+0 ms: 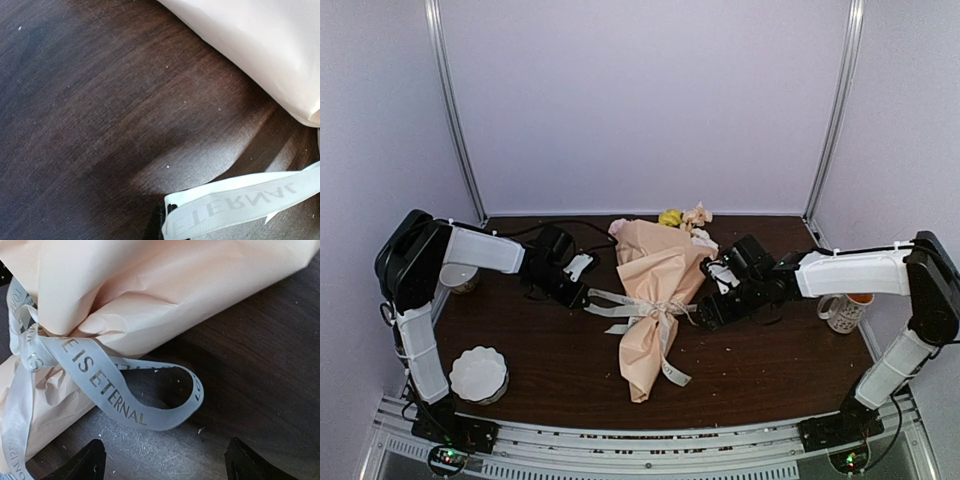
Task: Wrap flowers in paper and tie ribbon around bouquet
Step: Tie the half-tied ribbon around the folded bouquet.
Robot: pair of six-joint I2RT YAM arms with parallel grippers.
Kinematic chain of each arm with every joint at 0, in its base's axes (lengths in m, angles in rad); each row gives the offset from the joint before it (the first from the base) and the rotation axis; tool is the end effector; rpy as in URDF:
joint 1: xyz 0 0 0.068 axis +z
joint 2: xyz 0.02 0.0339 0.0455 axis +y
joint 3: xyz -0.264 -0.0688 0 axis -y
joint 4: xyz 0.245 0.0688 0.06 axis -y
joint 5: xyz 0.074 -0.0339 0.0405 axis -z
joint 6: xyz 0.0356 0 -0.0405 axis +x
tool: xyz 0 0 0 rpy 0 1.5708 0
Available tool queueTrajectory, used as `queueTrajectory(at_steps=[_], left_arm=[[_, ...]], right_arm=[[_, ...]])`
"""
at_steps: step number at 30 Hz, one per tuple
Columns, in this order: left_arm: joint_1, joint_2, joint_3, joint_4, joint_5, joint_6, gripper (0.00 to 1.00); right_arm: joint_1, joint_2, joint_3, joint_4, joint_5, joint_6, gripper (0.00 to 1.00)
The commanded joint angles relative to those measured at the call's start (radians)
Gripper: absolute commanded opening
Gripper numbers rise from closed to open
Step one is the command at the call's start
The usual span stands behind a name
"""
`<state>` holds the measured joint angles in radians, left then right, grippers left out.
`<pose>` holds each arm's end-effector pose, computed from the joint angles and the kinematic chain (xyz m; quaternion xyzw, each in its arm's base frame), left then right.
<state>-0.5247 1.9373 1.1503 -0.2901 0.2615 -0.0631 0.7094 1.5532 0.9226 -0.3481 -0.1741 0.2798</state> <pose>0.3255 -0.1990 0.1334 0.2509 0.9286 -0.1912 0.1952 0.2308 0.2063 0.1910 -0.2279 0.9256 0.2112 0.2163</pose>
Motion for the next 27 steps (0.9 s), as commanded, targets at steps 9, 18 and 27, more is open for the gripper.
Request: queueTrajectory(at_steps=[9,18,27], left_arm=[[-0.008,0.031,-0.021,-0.073,-0.022,0.011,0.01],[-0.007,0.009,0.003,-0.083,-0.035,0.012,0.0],[0.003,0.033,0.109,-0.081,-0.07,0.019,0.0]], right_arm=[[0.011,0.181,0.077,0.051,-0.008,-0.084,0.92],[0.006,0.25,0.113,0.054,0.007,-0.076,0.32],[0.016,0.146,-0.021,0.105,-0.069,0.006,0.0]])
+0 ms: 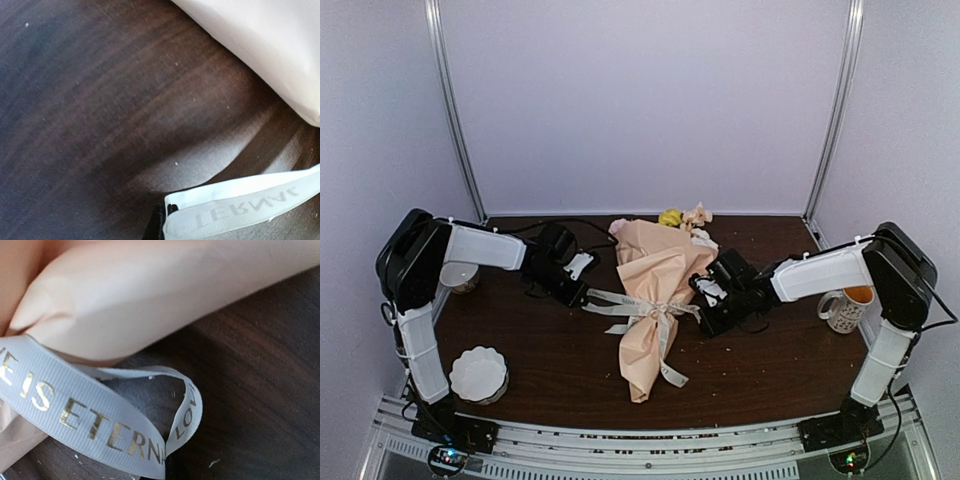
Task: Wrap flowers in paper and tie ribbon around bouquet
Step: Tie the half-tied ribbon around the folded bouquet.
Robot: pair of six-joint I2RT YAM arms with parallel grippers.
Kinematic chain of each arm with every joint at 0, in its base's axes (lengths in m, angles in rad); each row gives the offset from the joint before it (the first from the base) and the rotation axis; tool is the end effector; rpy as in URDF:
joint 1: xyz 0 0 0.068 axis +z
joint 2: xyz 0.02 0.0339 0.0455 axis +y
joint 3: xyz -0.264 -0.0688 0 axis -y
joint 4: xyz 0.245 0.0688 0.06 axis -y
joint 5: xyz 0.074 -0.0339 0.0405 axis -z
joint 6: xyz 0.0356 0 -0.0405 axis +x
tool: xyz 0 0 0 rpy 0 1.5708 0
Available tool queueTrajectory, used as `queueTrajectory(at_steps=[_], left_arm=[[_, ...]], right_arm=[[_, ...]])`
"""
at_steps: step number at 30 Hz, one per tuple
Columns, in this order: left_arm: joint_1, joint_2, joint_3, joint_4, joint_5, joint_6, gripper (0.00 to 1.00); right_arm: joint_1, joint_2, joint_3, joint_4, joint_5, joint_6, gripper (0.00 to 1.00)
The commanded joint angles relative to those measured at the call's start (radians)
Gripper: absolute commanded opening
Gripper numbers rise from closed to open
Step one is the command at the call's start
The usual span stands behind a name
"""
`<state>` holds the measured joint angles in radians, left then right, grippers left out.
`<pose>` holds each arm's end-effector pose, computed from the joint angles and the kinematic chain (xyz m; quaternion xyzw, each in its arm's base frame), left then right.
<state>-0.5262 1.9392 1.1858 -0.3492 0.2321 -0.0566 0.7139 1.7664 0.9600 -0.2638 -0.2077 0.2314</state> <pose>0.3278 -0.1999 0.1390 0.2509 0.9334 -0.1741 0.1883 0.2495 0.2258 0.1417 -0.2552 0.9296 0.2016 0.1736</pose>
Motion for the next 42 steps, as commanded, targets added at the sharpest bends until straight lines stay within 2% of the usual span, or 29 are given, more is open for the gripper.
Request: queueTrajectory(at_steps=[1,10,19,29,36,42], left_arm=[[0.012,0.047,0.097,-0.031,-0.05,0.008,0.0],[0.064,0.161,0.221,-0.06,-0.041,-0.024,0.0],[0.07,0.206,0.288,-0.103,-0.051,-0.023,0.0],[0.11,0.22,0.319,-0.147,-0.066,-0.036,0.0],[0.111,0.222,0.324,-0.154,-0.061,-0.033,0.0],[0.111,0.19,0.267,-0.115,-0.063,-0.022,0.0]], right_arm=[[0.019,-0.085,-0.08,0.028,-0.046,0.068,0.0],[0.117,-0.205,-0.289,0.062,-0.115,0.215,0.0],[0.153,-0.314,-0.472,0.112,-0.2,0.346,0.0],[0.162,-0.407,-0.586,0.102,-0.249,0.413,0.0],[0.163,-0.408,-0.588,0.082,-0.258,0.387,0.0],[0.16,-0.452,-0.602,0.044,-0.269,0.392,0.0]])
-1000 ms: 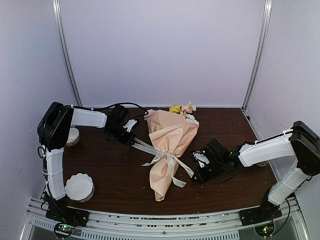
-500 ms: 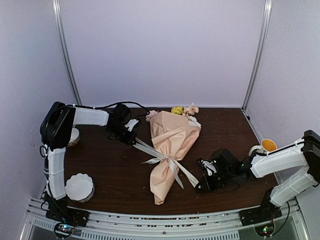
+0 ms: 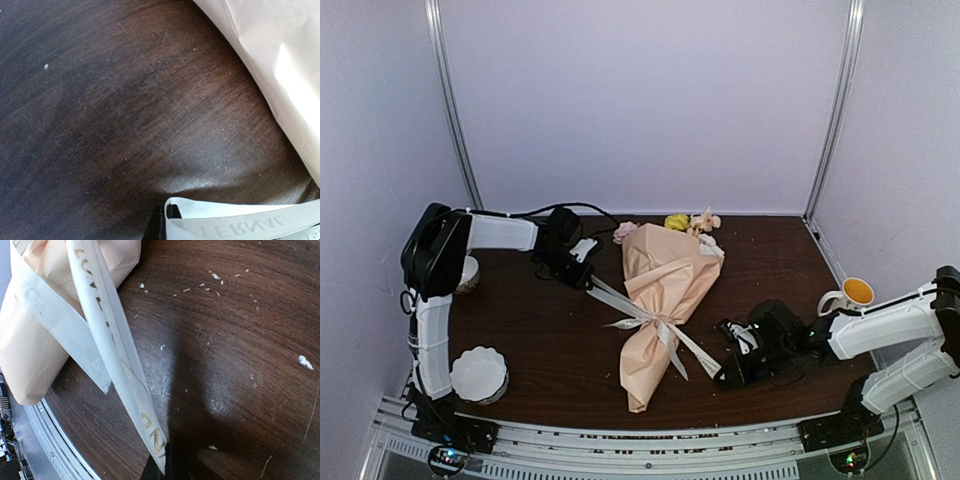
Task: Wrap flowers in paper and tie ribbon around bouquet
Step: Tie the half-tied ribbon around the folded bouquet, then reset both arms
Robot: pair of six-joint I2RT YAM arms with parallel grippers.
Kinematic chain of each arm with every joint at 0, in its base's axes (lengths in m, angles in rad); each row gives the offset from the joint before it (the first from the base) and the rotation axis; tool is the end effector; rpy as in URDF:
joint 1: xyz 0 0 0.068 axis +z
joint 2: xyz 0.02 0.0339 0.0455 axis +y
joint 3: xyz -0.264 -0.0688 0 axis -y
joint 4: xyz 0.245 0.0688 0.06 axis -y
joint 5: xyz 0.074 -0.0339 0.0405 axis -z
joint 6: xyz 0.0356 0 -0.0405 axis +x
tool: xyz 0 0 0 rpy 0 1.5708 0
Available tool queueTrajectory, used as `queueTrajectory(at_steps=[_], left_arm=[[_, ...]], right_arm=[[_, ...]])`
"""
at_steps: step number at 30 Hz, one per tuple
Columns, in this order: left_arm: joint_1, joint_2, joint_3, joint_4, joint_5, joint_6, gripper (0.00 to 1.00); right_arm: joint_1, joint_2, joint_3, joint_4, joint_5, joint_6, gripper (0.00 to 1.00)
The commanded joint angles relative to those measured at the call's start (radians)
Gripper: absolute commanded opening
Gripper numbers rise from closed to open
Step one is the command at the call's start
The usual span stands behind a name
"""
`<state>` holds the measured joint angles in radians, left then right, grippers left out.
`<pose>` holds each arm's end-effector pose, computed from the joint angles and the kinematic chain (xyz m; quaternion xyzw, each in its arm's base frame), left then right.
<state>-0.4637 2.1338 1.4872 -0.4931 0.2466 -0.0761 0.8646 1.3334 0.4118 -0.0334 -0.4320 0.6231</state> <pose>0.3878 -0.2036 0.1384 0.2125 0.9462 -0.1724 0.1725 0.1283 0.1734 0.1244 -0.1766 0.9162 0.3507 0.0795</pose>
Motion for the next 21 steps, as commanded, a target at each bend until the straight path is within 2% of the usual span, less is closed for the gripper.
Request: queueTrajectory(at_steps=[1,5,8,13,14,15,16,17,18,21], left_arm=[[0.048,-0.007,-0.042,0.036,-0.067,-0.001,0.0],[0.035,-0.057,-0.1,0.092,0.013,-0.001,0.0],[-0.019,-0.151,-0.198,0.137,0.032,-0.003,0.0],[-0.103,-0.294,-0.381,0.148,0.029,-0.029,0.09],[-0.111,-0.308,-0.404,0.149,0.038,-0.032,0.14],[-0.119,-0.324,-0.422,0.145,0.045,-0.027,0.26],[-0.126,-0.343,-0.426,0.124,0.047,-0.023,0.49],[-0.13,-0.371,-0.425,0.102,0.056,-0.021,0.91],[-0.133,-0.41,-0.422,0.078,0.068,-0.022,0.97],[-0.134,-0.541,-0.391,0.002,0.12,-0.024,0.98]], right_arm=[[0.011,-0.02,-0.056,-0.185,-0.052,0.0,0.0],[-0.019,0.001,0.035,-0.233,-0.043,-0.063,0.0],[-0.102,0.014,0.174,-0.326,0.026,-0.151,0.0],[-0.266,0.045,0.342,-0.385,0.148,-0.26,0.0],[-0.275,0.06,0.363,-0.394,0.143,-0.28,0.12],[-0.277,0.074,0.393,-0.437,0.14,-0.302,0.38],[-0.277,0.077,0.424,-0.486,0.143,-0.326,0.78],[-0.277,0.058,0.454,-0.533,0.167,-0.34,0.97],[-0.277,0.022,0.482,-0.578,0.202,-0.355,1.0],[-0.304,-0.155,0.558,-0.657,0.318,-0.385,1.0]])
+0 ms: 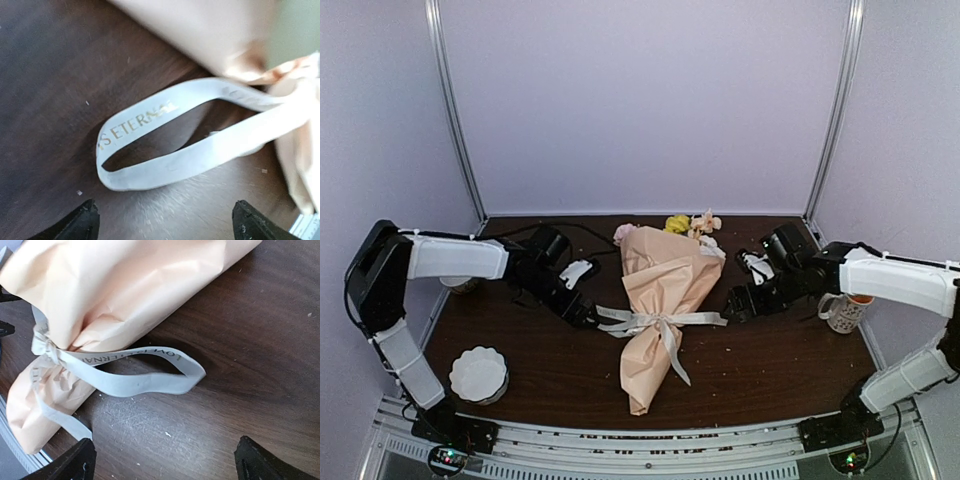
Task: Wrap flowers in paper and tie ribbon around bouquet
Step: Reset both arms
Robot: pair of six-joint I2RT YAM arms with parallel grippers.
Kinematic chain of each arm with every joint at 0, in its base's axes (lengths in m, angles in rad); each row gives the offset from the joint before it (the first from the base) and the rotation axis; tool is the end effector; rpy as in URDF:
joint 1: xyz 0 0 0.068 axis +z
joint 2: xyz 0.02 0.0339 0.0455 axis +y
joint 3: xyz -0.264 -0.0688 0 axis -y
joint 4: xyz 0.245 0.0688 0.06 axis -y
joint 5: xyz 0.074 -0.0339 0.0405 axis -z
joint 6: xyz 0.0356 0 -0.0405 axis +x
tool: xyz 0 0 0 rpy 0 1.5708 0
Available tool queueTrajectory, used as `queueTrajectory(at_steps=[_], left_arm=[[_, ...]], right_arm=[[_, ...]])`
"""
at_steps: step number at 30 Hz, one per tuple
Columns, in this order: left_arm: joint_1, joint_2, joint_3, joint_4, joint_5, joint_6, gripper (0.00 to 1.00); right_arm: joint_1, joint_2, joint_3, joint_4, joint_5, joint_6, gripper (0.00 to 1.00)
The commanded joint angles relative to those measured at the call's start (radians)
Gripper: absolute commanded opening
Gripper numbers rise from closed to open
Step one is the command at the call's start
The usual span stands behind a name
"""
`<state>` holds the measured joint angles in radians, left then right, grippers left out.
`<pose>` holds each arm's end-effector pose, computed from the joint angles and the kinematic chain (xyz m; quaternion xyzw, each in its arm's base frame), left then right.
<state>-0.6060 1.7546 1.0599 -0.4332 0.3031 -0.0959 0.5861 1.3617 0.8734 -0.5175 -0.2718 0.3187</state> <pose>0.2744 -0.2031 0.1648 0.2754 0.9248 -0.2130 0.1533 0.2177 0.1560 0.2183 -0.1643 0.9380 0.2378 0.1915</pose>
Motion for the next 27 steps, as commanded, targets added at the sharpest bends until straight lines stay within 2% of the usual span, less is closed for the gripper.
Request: queueTrajectory(at_steps=[1,3,5,9,13,15,19,22,27], left_arm=[[0.009,-0.193,0.065,-0.1,0.071,0.006,0.98],[0.008,-0.231,0.132,-0.192,0.061,0.026,0.98],[0.009,-0.272,0.176,-0.204,-0.005,0.018,0.98],[0.042,-0.326,0.2,-0.093,-0.171,-0.042,0.98],[0.161,-0.272,0.274,-0.055,-0.236,-0.124,0.98],[0.206,-0.258,0.275,-0.019,-0.297,-0.129,0.98],[0.274,-0.267,0.187,0.125,-0.484,-0.103,0.98],[0.313,-0.317,0.035,0.324,-0.493,-0.059,0.98],[0.326,-0.306,-0.077,0.439,-0.58,-0.006,0.98]], right_arm=[[-0.046,-0.23,0.121,-0.179,0.177,-0.084,1.0],[-0.089,-0.291,0.158,-0.168,0.178,-0.081,1.0],[-0.125,-0.323,0.185,-0.14,0.178,-0.069,1.0],[-0.212,-0.331,0.171,-0.039,0.157,-0.046,1.0],[-0.347,-0.313,0.122,0.094,0.136,-0.013,1.0],[-0.419,-0.332,0.072,0.213,0.126,0.013,1.0],[-0.537,-0.382,-0.09,0.459,0.095,0.039,1.0],[-0.569,-0.397,-0.204,0.586,0.094,0.045,1.0],[-0.571,-0.385,-0.333,0.733,0.161,0.045,1.0]])
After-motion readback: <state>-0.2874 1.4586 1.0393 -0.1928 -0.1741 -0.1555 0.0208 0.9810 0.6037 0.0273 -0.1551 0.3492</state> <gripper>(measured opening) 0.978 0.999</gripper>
